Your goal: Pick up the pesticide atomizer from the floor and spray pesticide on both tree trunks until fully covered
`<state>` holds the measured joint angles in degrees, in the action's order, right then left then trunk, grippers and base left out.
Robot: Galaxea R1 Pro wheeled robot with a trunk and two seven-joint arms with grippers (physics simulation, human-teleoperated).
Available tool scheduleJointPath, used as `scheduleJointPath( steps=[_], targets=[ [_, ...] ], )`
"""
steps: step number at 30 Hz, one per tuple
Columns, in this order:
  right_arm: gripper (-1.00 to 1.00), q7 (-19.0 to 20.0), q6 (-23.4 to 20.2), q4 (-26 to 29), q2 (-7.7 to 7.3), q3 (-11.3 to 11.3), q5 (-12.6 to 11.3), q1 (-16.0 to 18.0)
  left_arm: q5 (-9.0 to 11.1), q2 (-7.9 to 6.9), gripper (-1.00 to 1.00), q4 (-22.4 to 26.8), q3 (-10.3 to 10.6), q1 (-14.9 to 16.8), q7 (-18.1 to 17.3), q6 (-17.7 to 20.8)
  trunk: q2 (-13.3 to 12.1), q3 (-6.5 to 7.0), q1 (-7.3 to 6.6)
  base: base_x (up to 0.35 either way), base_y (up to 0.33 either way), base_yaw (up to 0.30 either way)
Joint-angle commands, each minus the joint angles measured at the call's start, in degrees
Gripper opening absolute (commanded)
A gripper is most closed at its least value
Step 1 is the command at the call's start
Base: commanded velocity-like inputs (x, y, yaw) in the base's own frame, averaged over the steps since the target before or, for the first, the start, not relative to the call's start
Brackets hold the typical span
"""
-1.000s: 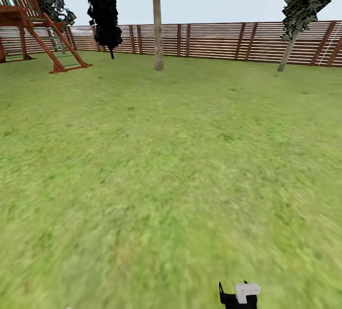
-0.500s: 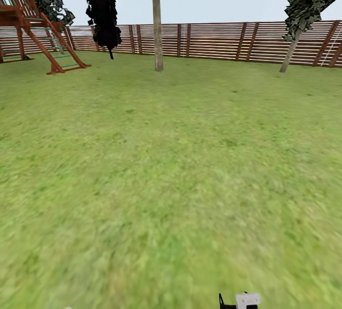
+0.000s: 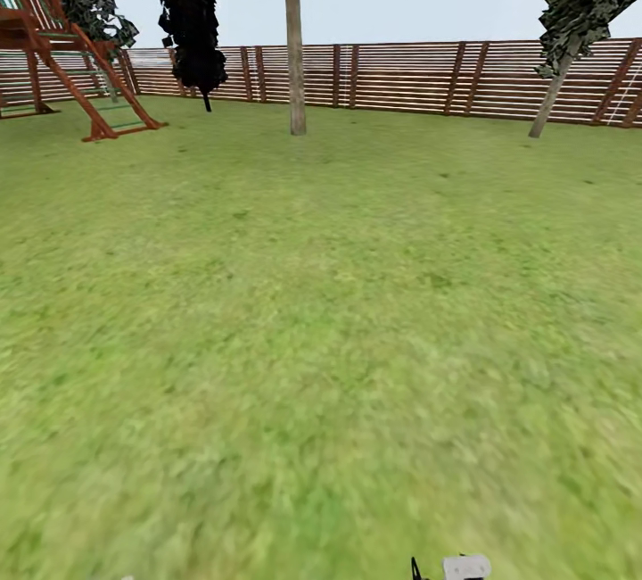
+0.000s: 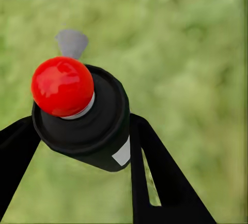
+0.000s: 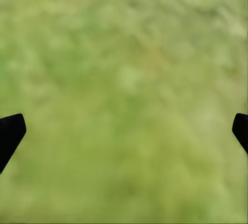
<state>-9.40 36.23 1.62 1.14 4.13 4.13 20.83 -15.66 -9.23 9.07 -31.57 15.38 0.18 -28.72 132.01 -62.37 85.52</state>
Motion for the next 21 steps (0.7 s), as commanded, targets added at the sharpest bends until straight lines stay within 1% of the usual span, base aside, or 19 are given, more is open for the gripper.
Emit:
scheduleJointPath(
  steps=[1,21],
  targets=[
    [1.00,0.0,0.0,0.0,0.00,0.0,0.0,0.0,0.0,0.00,-1.00,0.0,0.0,0.0,0.0,0.0,0.0,0.00,0.00,0.338,0.000,0.000],
    [1.00,0.0,0.1,0.0,0.00,0.0,0.0,0.0,0.0,0.00,-1.00,0.0,0.0,0.0,0.0,-0.1,0.0,0.00,0.00,0.338,0.000,0.000]
  ],
)
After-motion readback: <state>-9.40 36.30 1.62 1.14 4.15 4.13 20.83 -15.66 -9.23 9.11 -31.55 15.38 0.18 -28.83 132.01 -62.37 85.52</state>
